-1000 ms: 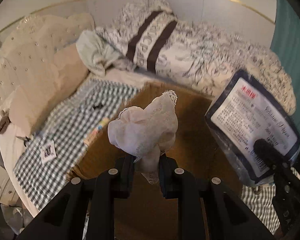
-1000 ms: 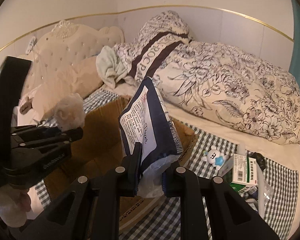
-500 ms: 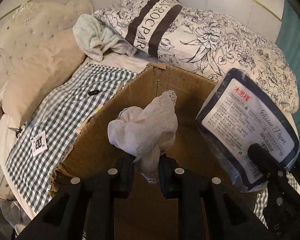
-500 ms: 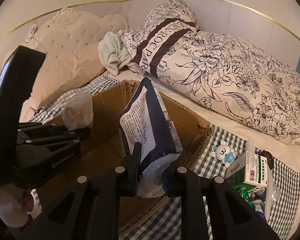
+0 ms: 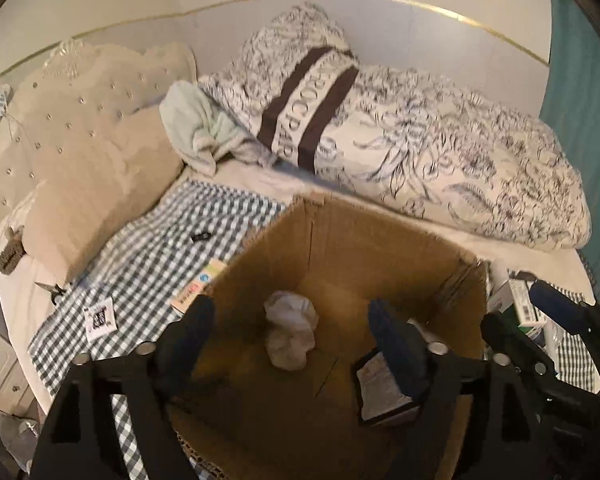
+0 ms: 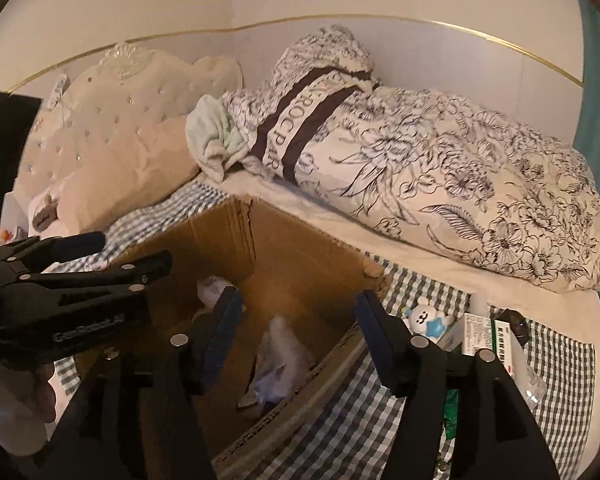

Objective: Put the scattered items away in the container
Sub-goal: 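Open both tools to drop the cloth and packet into the box, then move both open tools back toward the remaining pile of items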

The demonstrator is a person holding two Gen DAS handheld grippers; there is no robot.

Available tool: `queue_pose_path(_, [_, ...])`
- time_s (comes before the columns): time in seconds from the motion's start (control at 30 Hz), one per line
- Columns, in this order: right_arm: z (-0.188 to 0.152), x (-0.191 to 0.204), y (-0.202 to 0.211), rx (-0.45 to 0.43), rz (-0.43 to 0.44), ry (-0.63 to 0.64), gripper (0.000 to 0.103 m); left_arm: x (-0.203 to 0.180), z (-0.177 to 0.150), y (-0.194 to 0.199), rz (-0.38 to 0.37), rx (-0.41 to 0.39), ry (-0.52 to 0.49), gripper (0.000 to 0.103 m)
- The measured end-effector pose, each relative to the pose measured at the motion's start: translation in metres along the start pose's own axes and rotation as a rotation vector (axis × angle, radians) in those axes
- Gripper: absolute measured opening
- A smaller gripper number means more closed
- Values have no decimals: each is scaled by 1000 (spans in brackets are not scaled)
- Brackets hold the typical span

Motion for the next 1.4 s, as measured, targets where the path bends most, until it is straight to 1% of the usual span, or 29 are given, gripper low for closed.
queue_pose_path(0.03, [2,-2,3,-7,-3,-5,65,0,3,4,1,-17,1,93])
queue_pose_path(0.13, [8,-8,13,-27,-8,-20,72,-1,11,19,-3,-64,8,101])
queue_pose_path(0.2, [11,-11,20,-39,-13,-28,75,-1,15,28,-16,-95,14,103])
queue_pose_path(0.23, [12,-12,23,-46,-17,-31,79,-2,16,32,-25,-109,16,103])
queue_pose_path(0.27, [13,-14,27,-54,-22,-32,84,-4,18,37,-44,-123,18,103])
queue_pose_path(0.37, [18,-21,39,-78,-38,-38,91,-8,20,45,-121,-130,46,103])
queue_pose_path(0.53, [19,-34,57,-97,-60,-49,93,-11,20,52,-226,-105,127,103])
queue_pose_path(0.6, [18,-39,64,-98,-69,-52,93,-8,19,54,-274,-93,178,103])
queue_pose_path(0.63, [17,-42,67,-98,-74,-55,93,-5,20,55,-274,-87,198,103])
queue_pose_path(0.67, [16,-44,69,-97,-78,-58,93,-4,20,55,-259,-85,196,103])
queue_pose_path(0.73, [14,-50,75,-97,-85,-64,93,-4,22,57,-190,-96,147,103])
queue_pose_path(0.8, [14,-56,81,-101,-92,-68,93,-8,23,65,-166,-128,110,103])
queue_pose_path(0.87, [15,-60,85,-108,-99,-70,93,-12,23,70,-166,-147,87,103])
queue_pose_path(0.97, [16,-69,94,-114,-114,-75,93,-18,22,71,-160,-137,67,103])
queue_pose_path(1.13, [14,-86,108,-121,-141,-86,94,-24,23,71,-144,-112,73,103])
queue_pose_path(1.23, [13,-96,117,-124,-158,-87,95,-32,27,75,-149,-126,78,103])
queue_pose_path(1.3, [11,-102,124,-126,-171,-86,95,-38,29,78,-143,-133,71,103])
queue_pose_path(1.4, [8,-114,135,-130,-194,-90,95,-52,31,81,-151,-136,57,103])
Point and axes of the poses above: each gripper's, at about its wrist camera, not at the fingertips, and y roughly against the way its jaws point, x to its left, z to its top, the point moved 8 cm from there along -y, roughly the way its jaws point, and after that the axes turned 10 degrees about -x, right-handed, at the moved point
